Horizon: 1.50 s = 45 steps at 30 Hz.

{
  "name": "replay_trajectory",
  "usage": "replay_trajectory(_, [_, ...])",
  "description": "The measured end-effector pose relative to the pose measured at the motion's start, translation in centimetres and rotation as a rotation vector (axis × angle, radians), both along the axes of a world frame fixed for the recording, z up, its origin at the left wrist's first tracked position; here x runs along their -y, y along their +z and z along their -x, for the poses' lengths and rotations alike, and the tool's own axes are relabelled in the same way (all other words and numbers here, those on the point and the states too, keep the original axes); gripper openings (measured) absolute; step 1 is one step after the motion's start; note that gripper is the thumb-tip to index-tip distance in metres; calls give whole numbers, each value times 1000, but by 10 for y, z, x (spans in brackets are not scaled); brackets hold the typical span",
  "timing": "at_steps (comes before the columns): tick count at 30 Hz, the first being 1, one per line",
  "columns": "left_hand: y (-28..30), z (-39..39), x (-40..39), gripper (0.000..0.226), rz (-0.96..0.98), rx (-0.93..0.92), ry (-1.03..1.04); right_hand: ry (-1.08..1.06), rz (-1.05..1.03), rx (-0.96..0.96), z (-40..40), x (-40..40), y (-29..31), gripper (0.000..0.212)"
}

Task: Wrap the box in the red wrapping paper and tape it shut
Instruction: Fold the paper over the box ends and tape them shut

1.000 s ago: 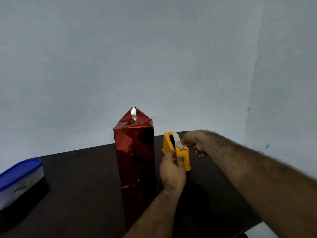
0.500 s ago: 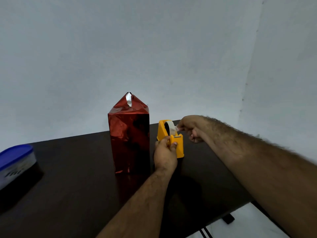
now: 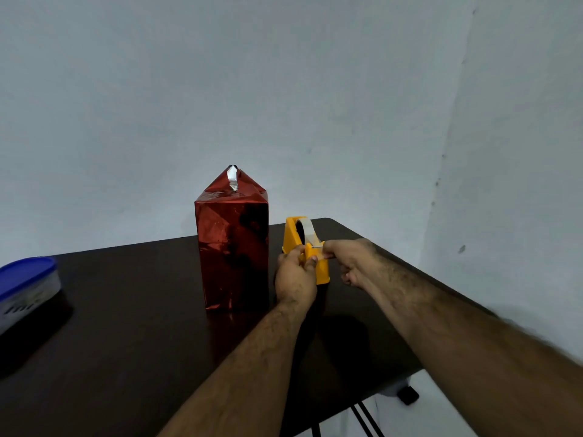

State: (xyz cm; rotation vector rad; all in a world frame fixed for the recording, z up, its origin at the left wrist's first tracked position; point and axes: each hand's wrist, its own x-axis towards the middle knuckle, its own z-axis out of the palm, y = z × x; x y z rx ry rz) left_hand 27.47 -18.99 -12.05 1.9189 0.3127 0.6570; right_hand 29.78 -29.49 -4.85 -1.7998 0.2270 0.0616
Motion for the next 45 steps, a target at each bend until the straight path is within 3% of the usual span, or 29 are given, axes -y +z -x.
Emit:
replay_trajectory(5, [-1, 0, -3, 40, -9, 15, -11, 4, -108, -2, 8, -1, -10, 21])
replay_trajectory(8, [-1, 1, -3, 41, 1, 15, -18, -2, -52, 16, 4, -2, -10, 21])
replay_trajectory(10, [1, 3, -1, 41, 3, 9, -17, 28, 73, 16, 2, -3, -1, 8])
replay_trajectory(14, [2, 4, -1, 40, 10, 10, -29, 180, 387, -90, -3, -5, 28, 39])
replay_trajectory(18, [5, 7, -1, 41, -14, -2, -14, 201, 677, -125, 1, -5, 16, 35])
replay_trajectory(21, [3, 6, 0, 42, -7, 7, -28, 159, 566, -74, -3, 1, 2, 21])
replay_trajectory(23, [1, 8, 1, 40, 17, 22, -21, 115, 330, -42, -5, 3, 8, 21])
replay_trajectory(27, [1, 18, 7, 36, 70, 115, 2, 262, 138, 4, 3, 4, 37, 21])
replay_trajectory(30, [13, 33, 15, 22, 375, 257, -49, 374, 21, 133, 9, 10, 57, 16])
replay_trajectory(33, [44, 54, 16, 28, 612, 372, -103, 514, -31, 272, 18, 16, 76, 9])
replay_trajectory(39, [93, 97, -10, 28, 616, 416, -70, 714, -72, 364, 42, 17, 92, 9])
replay_trajectory(45, [124, 129, -45, 22, 506, 287, -129, 809, -64, 399, 50, -2, 98, 6])
